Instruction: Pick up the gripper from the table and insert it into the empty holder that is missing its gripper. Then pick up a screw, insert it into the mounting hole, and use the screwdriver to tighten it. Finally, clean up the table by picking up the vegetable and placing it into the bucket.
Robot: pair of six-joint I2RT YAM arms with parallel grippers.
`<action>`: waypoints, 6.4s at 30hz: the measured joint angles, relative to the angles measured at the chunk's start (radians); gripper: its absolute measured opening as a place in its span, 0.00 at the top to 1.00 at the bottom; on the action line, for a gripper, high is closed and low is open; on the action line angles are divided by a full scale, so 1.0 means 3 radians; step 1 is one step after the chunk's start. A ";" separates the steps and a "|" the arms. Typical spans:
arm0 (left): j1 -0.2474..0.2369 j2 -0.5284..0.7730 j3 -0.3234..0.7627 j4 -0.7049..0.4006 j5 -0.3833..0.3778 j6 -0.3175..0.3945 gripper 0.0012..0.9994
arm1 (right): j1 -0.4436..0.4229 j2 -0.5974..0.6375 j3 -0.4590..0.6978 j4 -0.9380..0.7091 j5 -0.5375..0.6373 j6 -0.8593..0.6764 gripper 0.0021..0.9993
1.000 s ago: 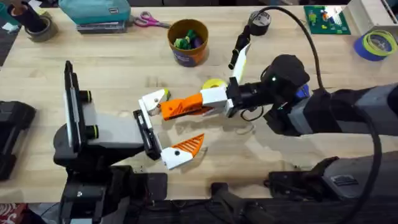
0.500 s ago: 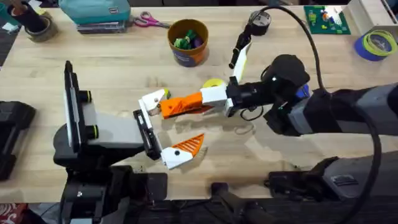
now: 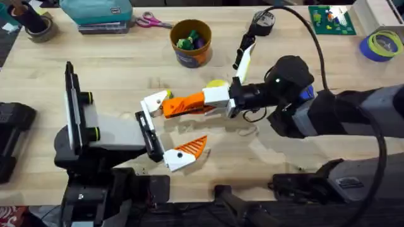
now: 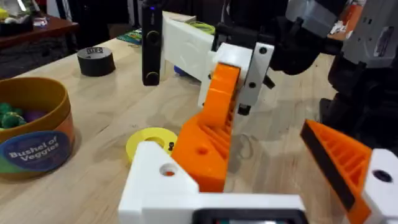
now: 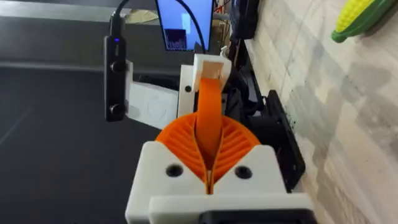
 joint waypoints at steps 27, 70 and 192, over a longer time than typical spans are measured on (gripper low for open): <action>0.0019 -0.0001 0.0000 0.0000 -0.0026 -0.0017 0.01 | 0.0142 0.0461 0.0410 0.0079 0.0019 0.0039 0.99; 0.0032 0.0000 0.0000 0.0004 -0.0054 -0.0014 0.01 | 0.0061 0.0810 0.0935 -0.0069 -0.0522 0.0062 0.99; 0.0025 0.0000 0.0001 -0.0001 0.0000 -0.0009 0.01 | -0.0647 -0.1524 0.3065 -0.8234 0.3064 -0.4944 0.00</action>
